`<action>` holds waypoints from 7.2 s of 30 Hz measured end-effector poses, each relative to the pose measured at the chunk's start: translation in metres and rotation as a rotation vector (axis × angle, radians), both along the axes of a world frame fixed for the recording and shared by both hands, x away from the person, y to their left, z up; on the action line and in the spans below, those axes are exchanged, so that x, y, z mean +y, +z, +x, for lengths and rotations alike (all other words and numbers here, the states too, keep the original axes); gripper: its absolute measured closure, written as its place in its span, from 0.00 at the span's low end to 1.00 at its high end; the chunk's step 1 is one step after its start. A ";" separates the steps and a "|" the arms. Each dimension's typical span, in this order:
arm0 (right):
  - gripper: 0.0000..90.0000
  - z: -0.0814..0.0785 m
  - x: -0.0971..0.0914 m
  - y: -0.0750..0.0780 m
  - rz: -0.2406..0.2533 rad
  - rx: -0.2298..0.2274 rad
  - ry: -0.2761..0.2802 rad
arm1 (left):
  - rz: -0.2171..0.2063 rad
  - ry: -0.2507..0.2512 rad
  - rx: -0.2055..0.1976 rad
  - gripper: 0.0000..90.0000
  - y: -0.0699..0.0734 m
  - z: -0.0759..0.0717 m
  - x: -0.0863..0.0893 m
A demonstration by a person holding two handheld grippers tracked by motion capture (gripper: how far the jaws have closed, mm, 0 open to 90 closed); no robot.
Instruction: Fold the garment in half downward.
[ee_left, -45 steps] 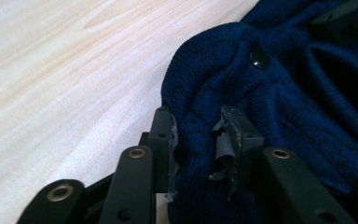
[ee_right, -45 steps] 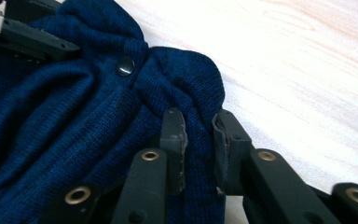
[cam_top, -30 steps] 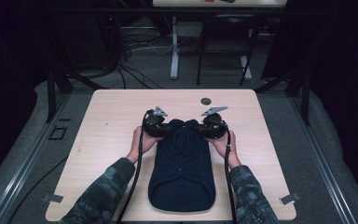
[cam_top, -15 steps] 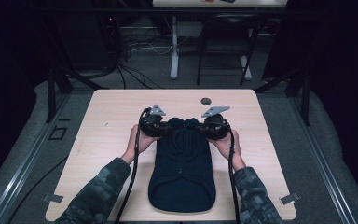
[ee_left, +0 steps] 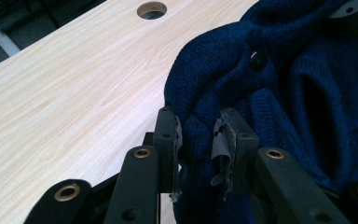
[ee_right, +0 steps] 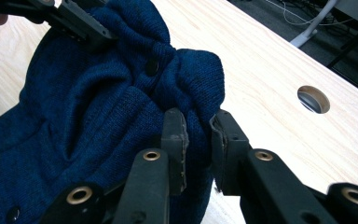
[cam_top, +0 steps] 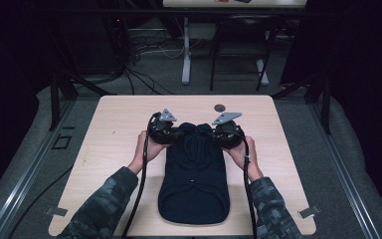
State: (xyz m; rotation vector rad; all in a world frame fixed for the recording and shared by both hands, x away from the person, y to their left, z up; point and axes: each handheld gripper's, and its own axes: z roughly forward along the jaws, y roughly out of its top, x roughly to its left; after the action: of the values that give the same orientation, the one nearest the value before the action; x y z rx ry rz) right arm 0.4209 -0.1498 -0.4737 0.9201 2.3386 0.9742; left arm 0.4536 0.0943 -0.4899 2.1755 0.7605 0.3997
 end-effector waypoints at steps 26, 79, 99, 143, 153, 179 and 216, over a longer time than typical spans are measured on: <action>0.84 0.001 -0.007 0.029 0.046 0.032 -0.001 | 0.005 -0.020 -0.075 0.80 0.028 -0.003 -0.003; 0.52 -0.012 -0.025 0.004 0.102 0.089 0.034 | 0.016 -0.226 -0.235 0.82 0.039 -0.036 -0.009; 0.87 -0.029 -0.006 0.009 -0.020 -0.091 0.016 | -0.005 -0.212 -0.048 0.68 0.028 -0.022 0.007; 0.84 -0.029 -0.004 -0.007 -0.112 0.022 0.053 | 0.069 -0.248 -0.002 0.51 0.007 -0.031 0.004; 0.85 -0.036 0.001 0.005 -0.145 -0.116 0.069 | 0.084 -0.224 0.031 0.47 -0.012 -0.029 0.003; 0.77 -0.055 -0.026 -0.015 -0.093 -0.008 0.075 | 0.145 -0.261 -0.133 0.80 0.000 -0.054 -0.017; 0.75 -0.093 -0.026 -0.023 -0.126 0.035 0.138 | 0.089 -0.313 -0.064 0.81 -0.028 -0.080 -0.003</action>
State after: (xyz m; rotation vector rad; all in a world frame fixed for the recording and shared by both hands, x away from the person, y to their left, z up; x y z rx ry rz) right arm 0.3278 -0.1758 -0.4964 0.7411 2.4888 0.8567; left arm 0.3735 0.0910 -0.5181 2.3056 0.3639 0.3446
